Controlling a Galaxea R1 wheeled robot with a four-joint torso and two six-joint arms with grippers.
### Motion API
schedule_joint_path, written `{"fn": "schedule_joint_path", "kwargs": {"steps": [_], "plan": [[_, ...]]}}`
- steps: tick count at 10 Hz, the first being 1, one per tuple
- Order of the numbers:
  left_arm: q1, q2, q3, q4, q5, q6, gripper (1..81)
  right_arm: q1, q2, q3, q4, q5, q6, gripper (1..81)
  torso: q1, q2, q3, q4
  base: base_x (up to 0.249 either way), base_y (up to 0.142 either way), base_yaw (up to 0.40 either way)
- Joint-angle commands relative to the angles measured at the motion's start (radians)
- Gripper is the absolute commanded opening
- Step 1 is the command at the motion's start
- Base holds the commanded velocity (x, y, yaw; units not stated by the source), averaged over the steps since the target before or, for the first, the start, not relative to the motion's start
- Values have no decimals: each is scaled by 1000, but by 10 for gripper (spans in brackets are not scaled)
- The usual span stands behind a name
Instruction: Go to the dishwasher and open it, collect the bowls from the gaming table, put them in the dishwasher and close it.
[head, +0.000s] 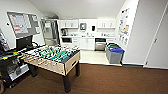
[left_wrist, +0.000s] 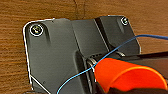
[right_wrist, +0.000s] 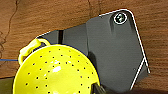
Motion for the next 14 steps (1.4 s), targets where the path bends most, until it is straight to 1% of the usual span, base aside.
{"fn": "schedule_joint_path", "kwargs": {"steps": [1,4,7,14], "plan": [[-37,-9,-2,-8,47,-7,10,40,-1,0,-15,-25,-4,10,0,0,0,0,137,-99,0],[-37,7,-2,-7,45,-5,10,39,-3,0,-18,-25,-14,10,0,0,0,0,137,-101,0],[-37,3,-2,-7,42,-5,10,40,0,5,-20,-25,-16,10,0,0,0,0,136,-90,0],[-37,1,-2,-4,39,-5,10,45,0,0,-9,-24,-10,10,0,0,0,0,132,0,0]]}}
